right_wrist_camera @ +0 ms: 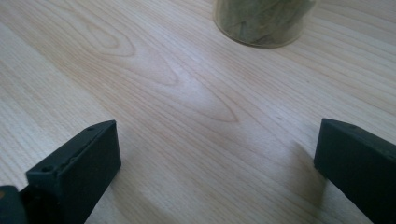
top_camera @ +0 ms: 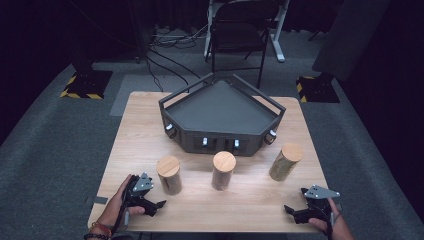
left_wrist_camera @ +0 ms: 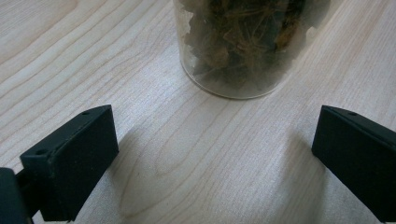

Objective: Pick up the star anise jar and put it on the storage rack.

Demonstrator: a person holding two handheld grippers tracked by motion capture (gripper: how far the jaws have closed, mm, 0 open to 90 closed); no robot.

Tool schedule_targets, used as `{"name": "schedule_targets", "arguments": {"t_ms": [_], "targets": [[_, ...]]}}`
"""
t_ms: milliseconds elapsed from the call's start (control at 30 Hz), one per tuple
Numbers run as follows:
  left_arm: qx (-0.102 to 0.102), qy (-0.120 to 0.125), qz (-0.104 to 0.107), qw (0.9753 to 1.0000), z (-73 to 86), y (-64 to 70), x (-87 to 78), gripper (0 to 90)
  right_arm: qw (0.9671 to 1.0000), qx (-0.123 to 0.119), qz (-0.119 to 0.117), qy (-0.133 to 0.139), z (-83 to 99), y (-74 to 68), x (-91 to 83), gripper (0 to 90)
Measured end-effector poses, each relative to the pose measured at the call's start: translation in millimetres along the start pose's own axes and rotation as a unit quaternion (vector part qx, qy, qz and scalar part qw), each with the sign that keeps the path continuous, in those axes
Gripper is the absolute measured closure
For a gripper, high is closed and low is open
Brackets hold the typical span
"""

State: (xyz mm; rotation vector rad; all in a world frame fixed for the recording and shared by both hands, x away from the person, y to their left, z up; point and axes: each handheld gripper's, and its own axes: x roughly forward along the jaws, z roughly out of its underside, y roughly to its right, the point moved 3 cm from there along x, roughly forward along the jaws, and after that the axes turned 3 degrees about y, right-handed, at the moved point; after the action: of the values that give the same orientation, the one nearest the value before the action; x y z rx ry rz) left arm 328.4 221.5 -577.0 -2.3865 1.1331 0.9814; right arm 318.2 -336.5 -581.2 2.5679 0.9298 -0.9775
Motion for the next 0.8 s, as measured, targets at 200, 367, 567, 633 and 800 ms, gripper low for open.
{"name": "schedule_targets", "arguments": {"t_ms": [200, 367, 567, 633, 800], "targets": [[0.0, 0.0, 0.0, 1.0, 0.0, 0.0, 0.0, 0.0, 1.0, 0.0, 0.0, 0.0, 0.0, -0.1, 0.0, 0.3], [-0.002, -0.003, -0.002, 1.0, -0.5, -0.3, -0.3, 0.0, 1.0, 0.001, 0.0, -0.001, -0.3, 0.1, 0.4, 0.0], [-0.019, -0.025, -0.016, 0.9994, -3.4, -0.2, -2.7, 2.6, 1.0, 0.003, 0.002, -0.001, -0.4, -0.1, 0.6, 0.0], [-0.021, -0.03, -0.018, 0.9992, -3.7, 1.0, -4.6, 2.6, 1.0, 0.004, 0.003, 0.0, -0.4, -0.2, 0.6, 0.0], [-0.016, -0.021, -0.025, 0.9993, -9.9, 4.0, -11.9, 2.4, 1.0, 0.004, 0.003, 0.0, -0.4, -0.2, 0.6, 0.0]]}}
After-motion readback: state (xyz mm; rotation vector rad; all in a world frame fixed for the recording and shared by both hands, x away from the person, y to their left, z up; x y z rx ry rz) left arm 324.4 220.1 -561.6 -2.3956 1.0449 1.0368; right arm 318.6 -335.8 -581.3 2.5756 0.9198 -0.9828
